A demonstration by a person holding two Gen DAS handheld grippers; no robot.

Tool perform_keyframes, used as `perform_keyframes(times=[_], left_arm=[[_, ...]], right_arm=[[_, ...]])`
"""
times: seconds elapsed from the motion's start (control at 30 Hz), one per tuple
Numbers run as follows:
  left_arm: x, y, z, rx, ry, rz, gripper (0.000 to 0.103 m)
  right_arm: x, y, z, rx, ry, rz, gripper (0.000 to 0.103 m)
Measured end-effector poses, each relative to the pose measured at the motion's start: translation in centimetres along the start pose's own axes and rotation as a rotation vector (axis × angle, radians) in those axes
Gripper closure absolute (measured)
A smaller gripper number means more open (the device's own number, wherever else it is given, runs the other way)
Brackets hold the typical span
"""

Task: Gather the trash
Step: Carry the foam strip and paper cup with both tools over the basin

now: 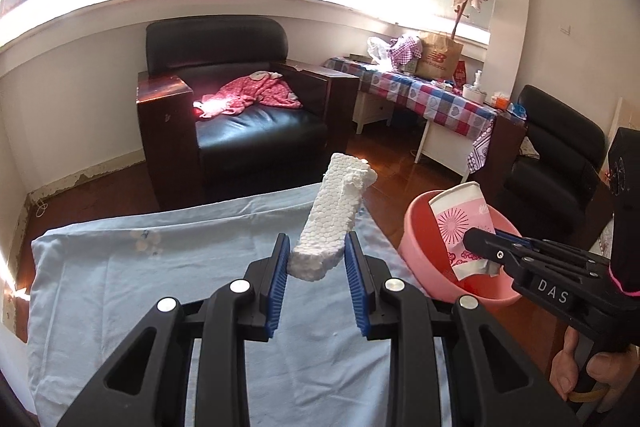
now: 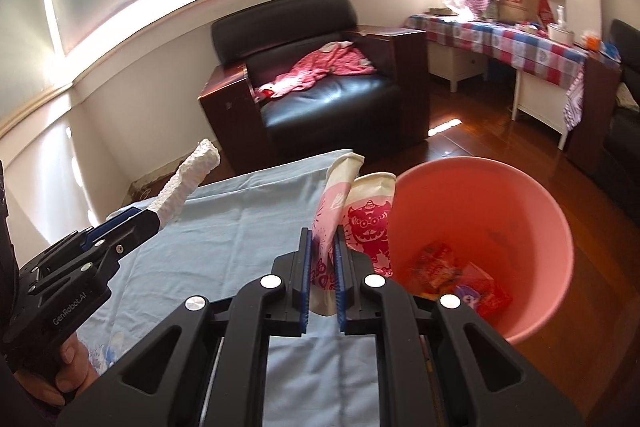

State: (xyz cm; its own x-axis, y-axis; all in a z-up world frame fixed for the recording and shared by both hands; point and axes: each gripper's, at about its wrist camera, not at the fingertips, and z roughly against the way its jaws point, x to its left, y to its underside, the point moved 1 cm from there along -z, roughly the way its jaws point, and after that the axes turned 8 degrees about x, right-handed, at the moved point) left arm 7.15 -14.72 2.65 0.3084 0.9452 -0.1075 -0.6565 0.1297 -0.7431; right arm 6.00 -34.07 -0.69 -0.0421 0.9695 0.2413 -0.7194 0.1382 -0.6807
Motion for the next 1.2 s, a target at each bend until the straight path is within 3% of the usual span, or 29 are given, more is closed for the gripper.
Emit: perform_keyframes(times=[0.6,1.2], left_arm=[[-10.7,-2.2,-4.7,0.023,0.091,-0.154,0.076],[-14.3,-3.0,-10.7,0.093,0.109,-0.205,0.075]], right_arm=[[-7.4,0.9,1.0,-0.045,0.094,-0.134,0.092],[-10.5,0.6,-1.8,0.001,0.148,-0.182,0.092]])
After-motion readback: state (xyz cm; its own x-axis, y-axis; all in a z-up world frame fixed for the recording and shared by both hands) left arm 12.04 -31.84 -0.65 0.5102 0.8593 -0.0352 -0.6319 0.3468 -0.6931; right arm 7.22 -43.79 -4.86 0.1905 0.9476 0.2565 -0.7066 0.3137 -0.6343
